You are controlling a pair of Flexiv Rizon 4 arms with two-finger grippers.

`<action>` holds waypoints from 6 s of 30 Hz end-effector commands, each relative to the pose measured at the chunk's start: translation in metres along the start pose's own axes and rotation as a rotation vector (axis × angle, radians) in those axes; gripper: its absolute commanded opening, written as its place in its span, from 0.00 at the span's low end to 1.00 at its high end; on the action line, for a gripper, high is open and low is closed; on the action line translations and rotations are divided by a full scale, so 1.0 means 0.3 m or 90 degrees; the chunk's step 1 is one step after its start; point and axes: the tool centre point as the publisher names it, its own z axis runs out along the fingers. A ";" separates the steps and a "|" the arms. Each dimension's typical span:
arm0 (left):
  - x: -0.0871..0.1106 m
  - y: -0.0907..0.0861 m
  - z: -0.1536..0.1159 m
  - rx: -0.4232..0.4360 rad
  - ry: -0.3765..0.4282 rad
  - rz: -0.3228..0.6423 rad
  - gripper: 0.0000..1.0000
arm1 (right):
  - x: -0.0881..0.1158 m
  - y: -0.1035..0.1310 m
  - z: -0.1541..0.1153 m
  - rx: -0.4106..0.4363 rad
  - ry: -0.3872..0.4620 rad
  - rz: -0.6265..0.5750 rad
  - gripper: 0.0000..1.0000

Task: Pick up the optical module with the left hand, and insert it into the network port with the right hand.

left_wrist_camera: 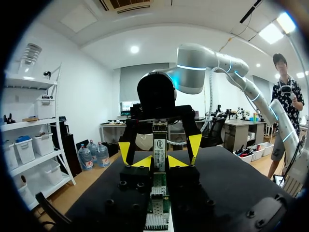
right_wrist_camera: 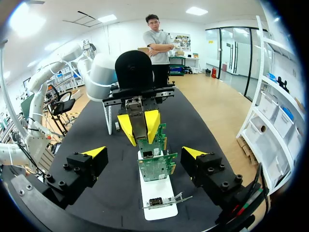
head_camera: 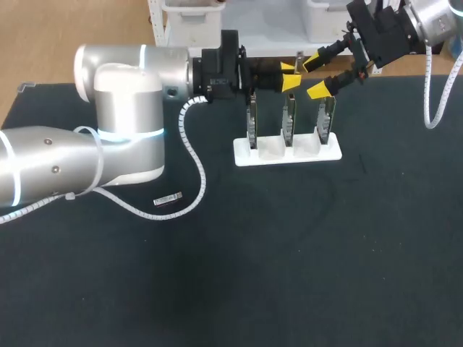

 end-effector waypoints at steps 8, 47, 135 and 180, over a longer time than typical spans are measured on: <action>0.008 -0.016 -0.006 -0.007 -0.002 -0.001 0.00 | 0.000 0.003 0.001 0.002 0.000 0.000 1.00; 0.002 -0.011 -0.014 -0.003 0.002 0.002 0.00 | -0.047 -0.002 -0.024 0.005 -0.014 -0.015 1.00; -0.004 -0.018 -0.017 -0.006 0.001 0.002 1.00 | -0.170 0.017 -0.002 -0.040 -0.038 -0.068 0.00; -0.083 -0.105 -0.128 -0.013 0.240 -0.036 1.00 | -0.155 0.006 -0.007 -0.036 -0.047 -0.059 0.00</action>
